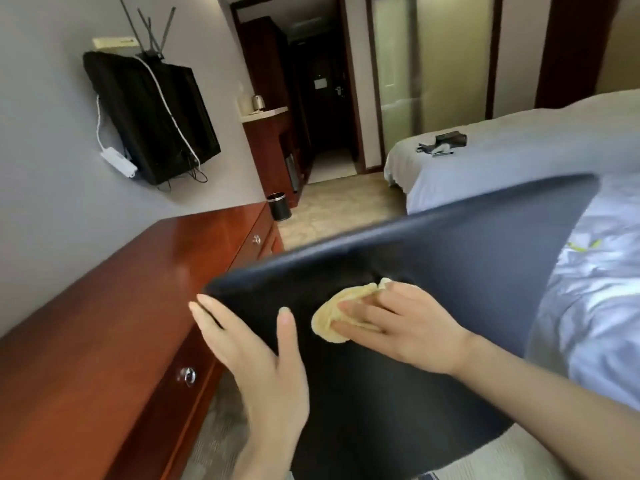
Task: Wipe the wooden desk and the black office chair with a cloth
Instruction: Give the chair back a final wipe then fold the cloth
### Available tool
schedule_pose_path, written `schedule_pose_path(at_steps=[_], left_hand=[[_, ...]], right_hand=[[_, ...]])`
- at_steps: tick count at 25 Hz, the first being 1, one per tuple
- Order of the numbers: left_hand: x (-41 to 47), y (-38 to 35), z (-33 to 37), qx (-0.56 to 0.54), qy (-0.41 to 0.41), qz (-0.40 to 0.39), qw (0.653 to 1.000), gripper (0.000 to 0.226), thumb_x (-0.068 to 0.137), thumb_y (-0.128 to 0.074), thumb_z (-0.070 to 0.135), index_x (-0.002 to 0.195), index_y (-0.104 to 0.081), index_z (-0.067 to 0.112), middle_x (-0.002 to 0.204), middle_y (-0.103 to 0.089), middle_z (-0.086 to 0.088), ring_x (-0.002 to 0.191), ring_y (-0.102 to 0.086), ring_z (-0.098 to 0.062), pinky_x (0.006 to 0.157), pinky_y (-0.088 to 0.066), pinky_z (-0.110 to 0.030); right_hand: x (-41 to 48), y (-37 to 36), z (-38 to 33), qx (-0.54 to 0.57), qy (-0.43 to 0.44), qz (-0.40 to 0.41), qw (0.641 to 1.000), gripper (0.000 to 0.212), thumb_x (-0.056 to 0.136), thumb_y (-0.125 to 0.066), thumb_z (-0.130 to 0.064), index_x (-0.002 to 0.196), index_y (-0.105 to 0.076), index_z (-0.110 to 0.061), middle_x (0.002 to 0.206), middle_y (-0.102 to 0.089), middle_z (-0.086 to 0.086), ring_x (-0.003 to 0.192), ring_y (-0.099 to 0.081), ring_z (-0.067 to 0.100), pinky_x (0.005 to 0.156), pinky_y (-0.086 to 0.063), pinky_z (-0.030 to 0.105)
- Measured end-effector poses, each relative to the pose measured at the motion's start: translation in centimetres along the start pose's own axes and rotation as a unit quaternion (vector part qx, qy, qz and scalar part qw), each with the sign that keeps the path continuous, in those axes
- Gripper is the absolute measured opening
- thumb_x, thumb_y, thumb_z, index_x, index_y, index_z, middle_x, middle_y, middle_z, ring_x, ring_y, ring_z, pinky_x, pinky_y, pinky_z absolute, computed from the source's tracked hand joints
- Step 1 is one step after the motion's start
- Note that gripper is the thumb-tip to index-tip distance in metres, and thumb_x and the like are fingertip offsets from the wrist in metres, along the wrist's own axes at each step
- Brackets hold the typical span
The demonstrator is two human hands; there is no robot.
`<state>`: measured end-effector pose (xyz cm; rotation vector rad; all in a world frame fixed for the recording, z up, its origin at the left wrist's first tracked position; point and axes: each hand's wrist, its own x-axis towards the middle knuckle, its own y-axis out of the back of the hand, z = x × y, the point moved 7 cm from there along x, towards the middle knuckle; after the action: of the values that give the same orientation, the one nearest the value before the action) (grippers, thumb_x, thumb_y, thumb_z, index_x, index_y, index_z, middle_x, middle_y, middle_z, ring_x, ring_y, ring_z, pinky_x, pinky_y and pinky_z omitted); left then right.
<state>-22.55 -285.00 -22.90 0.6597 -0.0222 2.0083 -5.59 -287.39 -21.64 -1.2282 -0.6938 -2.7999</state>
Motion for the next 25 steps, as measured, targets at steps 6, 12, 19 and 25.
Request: schedule_pose_path(at_steps=[6,12,19,25], left_hand=[[3.7,-0.9,15.4,0.114,-0.239,-0.196,0.944,0.056,0.094,-0.024,0.053,0.147,-0.007,0.043,0.158,0.015,0.012,0.143,0.021,-0.003,0.111,0.021,-0.02],[1.0,-7.1,21.0,0.095,-0.215,-0.437,0.868,0.046,0.094,-0.022,0.056,0.126,0.008,0.068,0.138,0.025,0.043,0.134,0.023,0.014,0.109,0.013,-0.017],[-1.3,-14.8,21.7,0.266,-0.225,-0.479,0.806,0.056,0.1,-0.025,0.048,0.151,-0.003,0.036,0.16,0.008,0.011,0.146,0.0,-0.008,0.117,0.001,-0.04],[-1.5,-18.0,22.2,0.343,-0.199,-0.462,0.793,0.049,0.099,-0.032,0.046,0.147,-0.029,0.038,0.155,-0.025,0.01,0.142,-0.025,-0.013,0.111,-0.031,-0.036]], right_hand=[[5.5,6.4,5.9,0.082,-0.087,-0.027,0.992,0.026,0.093,-0.055,-0.014,0.116,-0.062,-0.021,0.105,-0.062,0.001,0.079,-0.044,0.018,0.071,-0.039,0.029],[2.2,8.0,12.0,0.077,-0.364,-0.039,0.927,0.038,0.084,-0.052,-0.014,0.121,-0.061,-0.015,0.111,-0.057,0.008,0.081,-0.049,0.024,0.07,-0.045,0.032],[-7.8,9.1,19.0,0.161,-0.712,0.086,0.678,0.05,0.076,-0.044,-0.021,0.123,-0.059,-0.016,0.111,-0.043,0.0,0.099,-0.048,0.021,0.094,-0.027,0.006],[-11.3,7.7,24.2,0.225,-0.725,0.068,0.647,0.047,0.079,-0.045,-0.027,0.118,-0.063,-0.011,0.104,-0.045,0.003,0.093,-0.051,0.018,0.09,-0.028,0.001]])
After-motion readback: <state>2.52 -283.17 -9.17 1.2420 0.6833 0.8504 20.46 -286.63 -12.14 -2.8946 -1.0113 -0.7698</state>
